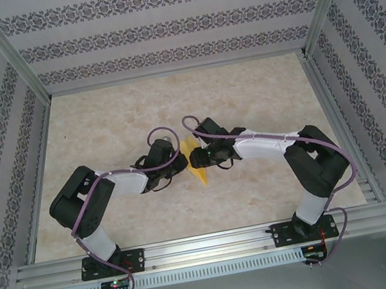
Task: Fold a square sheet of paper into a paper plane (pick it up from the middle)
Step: Move a paper plane to the center of the table.
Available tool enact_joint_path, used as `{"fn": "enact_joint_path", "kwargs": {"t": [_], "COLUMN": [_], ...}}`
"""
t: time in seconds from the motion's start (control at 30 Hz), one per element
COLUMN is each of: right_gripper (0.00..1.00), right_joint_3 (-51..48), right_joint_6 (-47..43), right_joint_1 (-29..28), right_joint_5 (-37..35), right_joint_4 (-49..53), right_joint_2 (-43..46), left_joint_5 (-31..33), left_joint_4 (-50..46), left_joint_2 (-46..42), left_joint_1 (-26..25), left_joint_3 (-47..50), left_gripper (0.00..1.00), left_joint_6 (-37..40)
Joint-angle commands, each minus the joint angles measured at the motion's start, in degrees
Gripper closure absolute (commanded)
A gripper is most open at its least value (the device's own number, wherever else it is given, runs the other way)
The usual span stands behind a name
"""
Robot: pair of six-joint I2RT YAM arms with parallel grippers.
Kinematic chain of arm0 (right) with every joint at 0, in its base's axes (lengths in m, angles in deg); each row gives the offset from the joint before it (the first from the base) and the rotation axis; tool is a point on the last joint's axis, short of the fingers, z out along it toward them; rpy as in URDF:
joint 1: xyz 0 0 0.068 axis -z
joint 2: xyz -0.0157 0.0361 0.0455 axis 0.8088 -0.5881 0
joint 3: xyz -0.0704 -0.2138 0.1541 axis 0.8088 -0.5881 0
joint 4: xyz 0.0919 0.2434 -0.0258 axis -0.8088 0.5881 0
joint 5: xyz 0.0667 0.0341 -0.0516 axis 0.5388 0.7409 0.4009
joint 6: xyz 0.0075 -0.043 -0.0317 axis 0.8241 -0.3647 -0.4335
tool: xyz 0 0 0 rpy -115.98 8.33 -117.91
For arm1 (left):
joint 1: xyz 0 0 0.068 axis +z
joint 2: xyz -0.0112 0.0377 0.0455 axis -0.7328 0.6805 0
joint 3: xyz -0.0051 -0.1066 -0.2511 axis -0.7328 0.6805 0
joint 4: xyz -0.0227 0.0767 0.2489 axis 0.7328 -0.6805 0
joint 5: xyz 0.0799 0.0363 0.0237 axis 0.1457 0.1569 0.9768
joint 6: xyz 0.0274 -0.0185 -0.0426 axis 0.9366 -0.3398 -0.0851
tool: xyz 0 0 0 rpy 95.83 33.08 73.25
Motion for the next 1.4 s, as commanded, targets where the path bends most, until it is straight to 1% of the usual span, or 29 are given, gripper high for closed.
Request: {"fn": "enact_joint_path", "kwargs": {"t": [0.0,0.07,0.23,0.3,0.47,0.7,0.93,1.2,1.37], "right_gripper": [0.58,0.58,0.63,0.63,0.59,0.56,0.54,0.60,0.72], "right_joint_3": [1.60,1.55,1.35,1.47,1.32,0.91,1.24,2.32,2.72], "right_joint_6": [-0.88,-0.98,-1.21,-1.32,-1.57,-2.97,-3.23,-2.30,-1.76], "right_joint_1": [-0.71,-0.70,-0.84,-0.92,-1.12,-1.52,-1.83,-1.99,-2.09], "right_joint_5": [1.00,1.30,1.97,2.22,2.86,4.33,3.65,0.49,-2.44], "right_joint_4": [-0.29,-0.27,-0.51,-0.36,-0.41,-1.14,-0.79,0.39,1.83], "right_joint_2": [-0.77,-0.99,-1.10,-1.45,-2.82,-4.24,-5.73,-6.79,-6.39], "left_joint_5": [-0.18,-0.27,-0.36,-0.36,-0.53,-0.45,-0.71,-1.16,-0.36], "left_joint_4": [-0.86,-0.92,-1.00,-1.03,-1.23,-1.29,-1.27,-1.28,-3.38], "left_joint_2": [-0.31,-0.24,-0.15,-0.15,-0.06,0.20,0.37,0.14,-1.69], "left_joint_1": [0.72,0.74,0.74,0.69,0.72,0.74,0.71,0.72,0.90], "left_joint_3": [-0.63,-0.68,-0.76,-0.78,-0.90,-0.91,-1.00,-0.95,-0.94], "left_gripper": [1.00,1.00,1.00,1.00,1.00,1.00,1.00,1.00,0.90], "left_joint_6": [-0.28,-0.27,-0.20,-0.19,-0.22,-0.15,-0.15,-0.06,0.12]}}
